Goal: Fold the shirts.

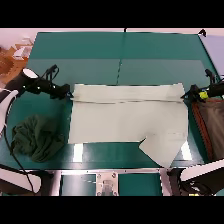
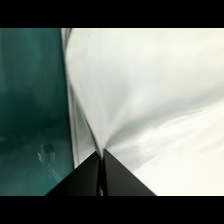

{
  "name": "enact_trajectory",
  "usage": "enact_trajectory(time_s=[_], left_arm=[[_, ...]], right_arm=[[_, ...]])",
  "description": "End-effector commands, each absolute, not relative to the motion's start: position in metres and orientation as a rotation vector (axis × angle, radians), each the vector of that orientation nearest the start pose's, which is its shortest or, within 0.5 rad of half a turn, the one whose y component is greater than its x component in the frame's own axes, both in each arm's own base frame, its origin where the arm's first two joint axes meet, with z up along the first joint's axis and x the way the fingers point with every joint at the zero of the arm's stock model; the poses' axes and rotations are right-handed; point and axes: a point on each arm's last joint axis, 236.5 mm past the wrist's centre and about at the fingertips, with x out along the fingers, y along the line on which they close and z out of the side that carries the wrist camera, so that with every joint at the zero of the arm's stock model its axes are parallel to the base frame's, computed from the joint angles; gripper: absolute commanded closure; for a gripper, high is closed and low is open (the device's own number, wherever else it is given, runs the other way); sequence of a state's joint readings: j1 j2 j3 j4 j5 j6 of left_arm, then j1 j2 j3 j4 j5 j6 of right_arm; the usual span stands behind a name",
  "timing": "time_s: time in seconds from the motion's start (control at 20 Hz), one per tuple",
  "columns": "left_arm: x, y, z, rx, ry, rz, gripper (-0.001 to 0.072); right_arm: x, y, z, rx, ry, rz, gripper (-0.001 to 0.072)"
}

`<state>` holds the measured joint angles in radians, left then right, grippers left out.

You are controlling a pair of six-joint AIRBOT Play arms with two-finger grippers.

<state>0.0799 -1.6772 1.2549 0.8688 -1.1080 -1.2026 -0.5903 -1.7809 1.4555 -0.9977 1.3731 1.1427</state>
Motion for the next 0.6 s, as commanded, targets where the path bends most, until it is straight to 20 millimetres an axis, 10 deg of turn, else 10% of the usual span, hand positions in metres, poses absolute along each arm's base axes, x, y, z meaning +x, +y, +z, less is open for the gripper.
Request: enact_trajectory(time_s=[0.0, 0.55], left_arm=[[0.4089, -0.104, -0.0875, -0.488, 1.419, -0.452, 0.0684], [0.4107, -0.106, -0.0785, -0.482, 1.419, -0.475, 0.0683]], right_arm=[[0.3866, -0.1305, -0.087, 0.625, 1.443, 0.126, 0.0697], [0.3833, -0.1328, -0.089, 0.627, 1.463, 0.097, 0.0695]])
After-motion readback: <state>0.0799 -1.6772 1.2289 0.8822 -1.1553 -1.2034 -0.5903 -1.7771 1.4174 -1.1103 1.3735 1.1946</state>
